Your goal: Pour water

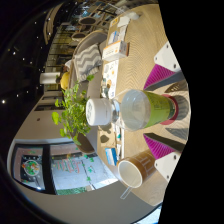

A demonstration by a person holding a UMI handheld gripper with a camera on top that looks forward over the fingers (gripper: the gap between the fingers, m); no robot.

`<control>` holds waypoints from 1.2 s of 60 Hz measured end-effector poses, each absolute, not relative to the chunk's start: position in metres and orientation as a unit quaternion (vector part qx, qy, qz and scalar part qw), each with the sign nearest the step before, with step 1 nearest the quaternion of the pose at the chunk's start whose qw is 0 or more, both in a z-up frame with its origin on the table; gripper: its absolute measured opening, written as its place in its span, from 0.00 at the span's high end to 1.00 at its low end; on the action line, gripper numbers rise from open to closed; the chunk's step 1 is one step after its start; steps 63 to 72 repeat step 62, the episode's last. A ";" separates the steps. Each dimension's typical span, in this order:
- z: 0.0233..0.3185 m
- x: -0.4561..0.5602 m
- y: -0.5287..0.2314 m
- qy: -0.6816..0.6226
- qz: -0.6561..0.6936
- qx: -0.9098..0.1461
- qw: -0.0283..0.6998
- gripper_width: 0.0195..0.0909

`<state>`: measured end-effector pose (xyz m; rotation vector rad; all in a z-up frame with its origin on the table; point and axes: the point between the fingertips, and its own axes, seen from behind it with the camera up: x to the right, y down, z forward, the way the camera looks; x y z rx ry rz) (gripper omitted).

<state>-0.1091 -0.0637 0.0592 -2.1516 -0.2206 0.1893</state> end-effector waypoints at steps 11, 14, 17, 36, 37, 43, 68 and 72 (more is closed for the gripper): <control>0.098 -0.093 -0.108 -0.059 0.030 -0.893 0.446 0.07; 0.111 -0.089 -0.126 -0.046 0.022 -0.897 0.439 0.07; 0.127 -0.088 -0.148 -0.032 0.018 -0.901 0.433 0.07; 0.199 -0.097 -0.262 -0.002 -0.010 -0.905 0.426 0.08; 0.200 -0.097 -0.264 -0.002 -0.011 -0.904 0.427 0.08; 0.209 -0.097 -0.277 -0.003 -0.022 -0.901 0.432 0.08; 0.220 -0.103 -0.284 0.009 -0.008 -0.901 0.434 0.08; 0.220 -0.103 -0.284 0.009 -0.008 -0.901 0.434 0.08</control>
